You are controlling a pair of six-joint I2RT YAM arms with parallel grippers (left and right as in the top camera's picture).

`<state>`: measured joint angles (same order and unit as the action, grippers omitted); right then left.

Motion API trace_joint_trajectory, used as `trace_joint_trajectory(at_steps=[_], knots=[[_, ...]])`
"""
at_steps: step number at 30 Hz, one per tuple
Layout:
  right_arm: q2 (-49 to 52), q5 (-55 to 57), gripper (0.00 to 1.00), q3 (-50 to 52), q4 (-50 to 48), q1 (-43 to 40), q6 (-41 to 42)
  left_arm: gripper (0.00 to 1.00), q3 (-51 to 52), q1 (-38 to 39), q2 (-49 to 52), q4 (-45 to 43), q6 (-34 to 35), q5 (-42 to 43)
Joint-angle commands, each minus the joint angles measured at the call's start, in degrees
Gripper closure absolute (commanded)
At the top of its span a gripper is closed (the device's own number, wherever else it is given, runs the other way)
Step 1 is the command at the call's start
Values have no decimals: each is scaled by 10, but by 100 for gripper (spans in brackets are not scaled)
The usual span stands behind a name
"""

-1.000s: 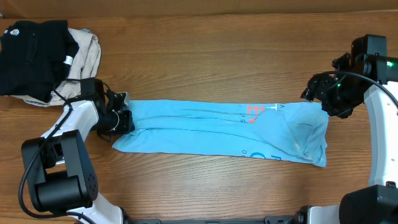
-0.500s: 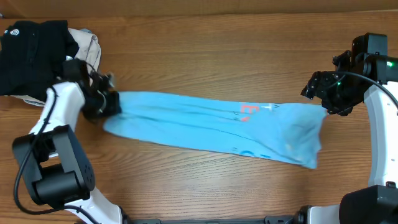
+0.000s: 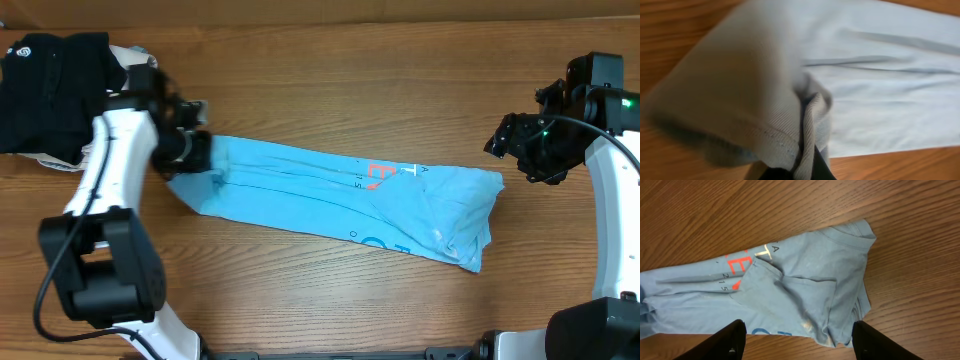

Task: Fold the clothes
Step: 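Fold the strip's left end rightward over the middle with the left gripper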

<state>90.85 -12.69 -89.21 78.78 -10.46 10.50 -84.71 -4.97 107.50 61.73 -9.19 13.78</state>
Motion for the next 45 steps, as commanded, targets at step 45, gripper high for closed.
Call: trace_joint_trajectory(at_steps=[45], knots=[[-3,10,28,-8,-7,2,0,94,-101,328,1,-44,30,103]])
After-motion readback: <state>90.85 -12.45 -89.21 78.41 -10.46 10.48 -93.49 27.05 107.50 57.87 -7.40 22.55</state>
